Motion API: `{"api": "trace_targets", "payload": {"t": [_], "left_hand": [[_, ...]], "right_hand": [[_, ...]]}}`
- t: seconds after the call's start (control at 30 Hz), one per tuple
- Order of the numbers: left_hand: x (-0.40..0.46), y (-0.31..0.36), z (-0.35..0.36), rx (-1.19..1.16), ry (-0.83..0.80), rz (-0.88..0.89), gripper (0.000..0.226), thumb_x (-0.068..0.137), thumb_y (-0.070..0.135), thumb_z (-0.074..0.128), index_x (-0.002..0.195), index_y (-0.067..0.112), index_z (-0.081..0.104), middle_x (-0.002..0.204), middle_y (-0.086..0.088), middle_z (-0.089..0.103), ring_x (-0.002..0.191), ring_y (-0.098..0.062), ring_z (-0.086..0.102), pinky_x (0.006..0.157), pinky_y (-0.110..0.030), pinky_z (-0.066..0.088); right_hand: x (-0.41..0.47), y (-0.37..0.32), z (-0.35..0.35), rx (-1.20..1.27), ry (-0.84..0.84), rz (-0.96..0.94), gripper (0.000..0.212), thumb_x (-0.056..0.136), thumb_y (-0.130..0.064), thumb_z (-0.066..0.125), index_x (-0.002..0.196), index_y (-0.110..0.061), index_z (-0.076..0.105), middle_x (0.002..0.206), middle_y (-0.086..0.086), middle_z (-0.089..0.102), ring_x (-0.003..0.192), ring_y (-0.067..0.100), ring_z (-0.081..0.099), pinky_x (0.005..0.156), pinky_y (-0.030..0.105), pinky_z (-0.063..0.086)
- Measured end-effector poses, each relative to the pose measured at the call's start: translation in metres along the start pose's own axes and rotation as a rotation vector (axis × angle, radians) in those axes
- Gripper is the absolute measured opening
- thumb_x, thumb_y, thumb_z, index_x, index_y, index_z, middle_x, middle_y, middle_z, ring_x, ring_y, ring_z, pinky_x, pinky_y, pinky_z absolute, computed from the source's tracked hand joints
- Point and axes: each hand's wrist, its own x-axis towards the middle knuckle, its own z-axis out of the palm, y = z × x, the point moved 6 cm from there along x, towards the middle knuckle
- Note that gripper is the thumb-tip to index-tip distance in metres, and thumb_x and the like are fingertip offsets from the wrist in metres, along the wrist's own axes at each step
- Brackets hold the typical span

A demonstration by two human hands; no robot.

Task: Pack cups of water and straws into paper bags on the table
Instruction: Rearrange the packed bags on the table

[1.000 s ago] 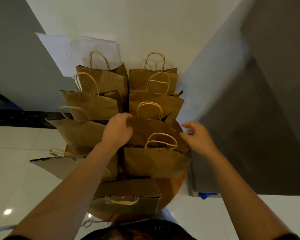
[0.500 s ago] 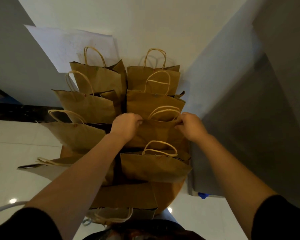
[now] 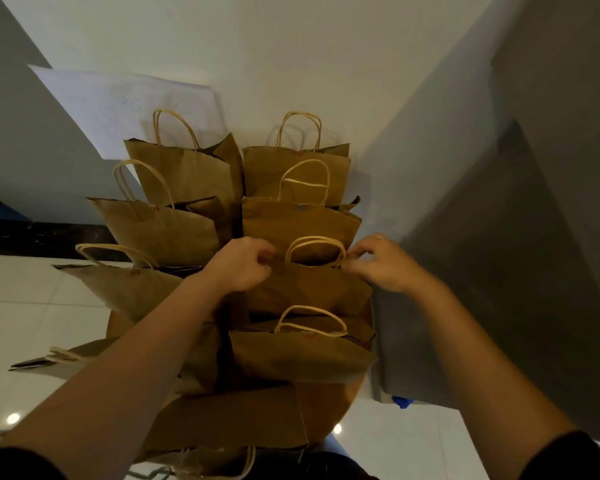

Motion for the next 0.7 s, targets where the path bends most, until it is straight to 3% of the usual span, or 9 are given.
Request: {"api": "trace_targets", "payload": {"t": [0.07, 0.17, 0.27, 0.33, 0.37, 0.43, 0.53, 0.7], "left_hand": [[0.010, -0.002, -0.017, -0.192, 0.097, -0.040, 0.043, 0.089, 0.013, 0.059, 0.131, 0.017, 0.051, 0.129, -0.003, 0.056, 0.117, -0.016, 0.052, 0.085, -0.023, 0.041], [0.023, -0.001, -0.044, -0.181, 0.408, -0.086, 0.055, 0.087, 0.014, 0.061, 0.139, 0.018, 0.042, 0.139, -0.006, 0.045, 0.126, -0.023, 0.044, 0.097, -0.031, 0.039], [0.042, 0.003, -0.045, -0.077, 0.377, -0.115, 0.075, 0.087, 0.013, 0.063, 0.148, 0.020, 0.022, 0.152, -0.009, 0.024, 0.138, -0.031, 0.026, 0.111, -0.044, 0.030], [0.054, 0.005, -0.037, -0.011, 0.262, -0.122, 0.074, 0.088, 0.014, 0.062, 0.149, 0.022, 0.021, 0.153, -0.008, 0.022, 0.136, -0.033, 0.030, 0.109, -0.046, 0.034], [0.057, 0.005, -0.033, 0.037, 0.228, -0.119, 0.068, 0.090, 0.014, 0.060, 0.148, 0.022, 0.025, 0.152, -0.009, 0.025, 0.132, -0.034, 0.035, 0.107, -0.046, 0.037], [0.060, 0.007, -0.032, 0.095, 0.251, -0.103, 0.053, 0.094, 0.013, 0.053, 0.143, 0.021, 0.036, 0.144, -0.009, 0.036, 0.123, -0.035, 0.043, 0.102, -0.046, 0.042], [0.059, 0.012, -0.039, 0.054, 0.353, -0.098, 0.034, 0.098, 0.012, 0.044, 0.130, 0.018, 0.053, 0.130, -0.009, 0.050, 0.110, -0.031, 0.053, 0.093, -0.042, 0.046], [0.058, 0.023, -0.038, 0.084, 0.380, -0.078, 0.032, 0.099, 0.011, 0.039, 0.124, 0.015, 0.058, 0.124, -0.008, 0.056, 0.103, -0.028, 0.058, 0.086, -0.040, 0.047]], "right_hand": [[0.015, 0.001, -0.019, 0.166, 0.066, 0.064, 0.028, 0.084, -0.033, 0.064, 0.109, -0.021, 0.063, 0.117, 0.003, 0.054, 0.108, 0.019, 0.052, 0.085, 0.030, 0.041], [0.042, -0.003, -0.032, 0.168, 0.194, 0.075, 0.058, 0.085, -0.021, 0.065, 0.138, -0.018, 0.041, 0.140, 0.007, 0.040, 0.126, 0.023, 0.042, 0.094, 0.034, 0.039], [0.066, -0.011, -0.017, 0.098, 0.078, 0.031, 0.082, 0.082, -0.015, 0.070, 0.148, -0.021, 0.022, 0.148, 0.007, 0.026, 0.131, 0.025, 0.035, 0.098, 0.033, 0.037], [0.079, -0.007, -0.016, -0.023, 0.078, 0.023, 0.062, 0.083, -0.010, 0.067, 0.138, -0.016, 0.040, 0.137, 0.010, 0.036, 0.120, 0.027, 0.045, 0.088, 0.029, 0.039], [0.084, -0.006, -0.019, -0.095, 0.119, 0.012, 0.039, 0.084, -0.008, 0.064, 0.122, -0.014, 0.054, 0.124, 0.012, 0.045, 0.110, 0.029, 0.051, 0.081, 0.028, 0.041], [0.089, -0.005, -0.026, -0.212, 0.190, 0.011, 0.005, 0.086, -0.006, 0.058, 0.088, -0.007, 0.062, 0.093, 0.011, 0.054, 0.087, 0.030, 0.055, 0.064, 0.027, 0.038], [0.092, -0.002, -0.033, -0.263, 0.215, 0.018, 0.014, 0.088, -0.007, 0.056, 0.080, 0.001, 0.064, 0.077, 0.016, 0.059, 0.070, 0.026, 0.052, 0.057, 0.029, 0.036], [0.089, 0.003, -0.041, -0.230, 0.270, 0.021, 0.013, 0.087, -0.006, 0.057, 0.084, 0.002, 0.067, 0.084, 0.021, 0.064, 0.077, 0.032, 0.058, 0.068, 0.038, 0.048]]}}
